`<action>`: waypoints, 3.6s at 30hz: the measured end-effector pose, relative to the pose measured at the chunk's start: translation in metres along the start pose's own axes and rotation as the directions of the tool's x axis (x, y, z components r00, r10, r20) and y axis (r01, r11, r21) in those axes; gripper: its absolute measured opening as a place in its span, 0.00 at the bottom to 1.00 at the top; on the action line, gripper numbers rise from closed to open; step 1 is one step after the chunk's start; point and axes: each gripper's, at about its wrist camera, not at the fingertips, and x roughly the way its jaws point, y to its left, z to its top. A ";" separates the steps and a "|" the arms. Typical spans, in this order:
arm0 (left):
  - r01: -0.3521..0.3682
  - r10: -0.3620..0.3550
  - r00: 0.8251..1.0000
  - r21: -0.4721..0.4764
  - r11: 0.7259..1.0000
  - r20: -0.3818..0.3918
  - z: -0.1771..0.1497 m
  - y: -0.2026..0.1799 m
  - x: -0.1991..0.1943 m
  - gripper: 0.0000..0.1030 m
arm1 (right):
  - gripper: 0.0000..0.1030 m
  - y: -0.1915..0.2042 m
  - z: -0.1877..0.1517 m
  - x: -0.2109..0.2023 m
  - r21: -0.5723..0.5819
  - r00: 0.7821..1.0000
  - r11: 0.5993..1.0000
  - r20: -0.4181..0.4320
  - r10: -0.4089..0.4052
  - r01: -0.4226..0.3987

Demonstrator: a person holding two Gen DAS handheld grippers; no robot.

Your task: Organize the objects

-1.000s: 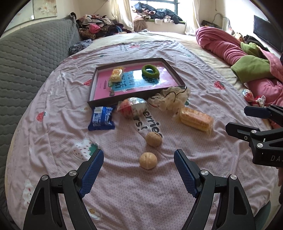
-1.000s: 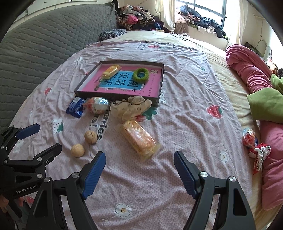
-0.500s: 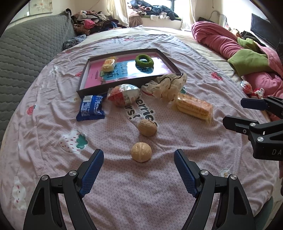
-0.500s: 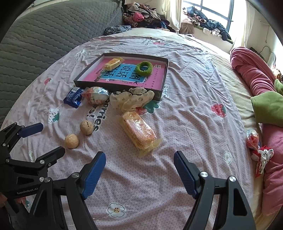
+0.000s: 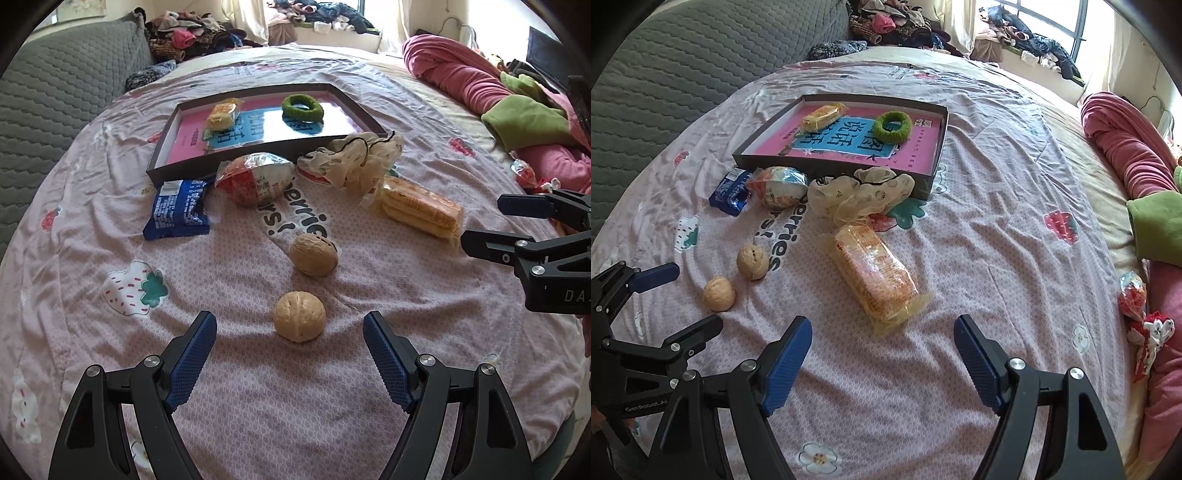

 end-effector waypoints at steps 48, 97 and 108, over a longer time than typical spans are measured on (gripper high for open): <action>0.094 -0.095 0.995 -0.023 0.995 -0.028 0.006 0.010 0.029 0.39 | 0.50 -0.003 0.032 0.070 -0.012 0.995 0.997 -0.055 0.080 -0.080; 0.088 -0.085 0.994 -0.049 0.995 0.064 0.012 0.011 -0.042 0.33 | 0.41 0.028 0.007 -0.018 -0.017 0.988 0.988 0.023 0.152 -0.151; 0.058 -0.049 0.993 -0.072 0.996 0.111 0.022 0.016 -0.068 0.33 | 0.41 0.038 0.008 -0.047 -0.008 0.986 0.989 0.076 0.147 -0.146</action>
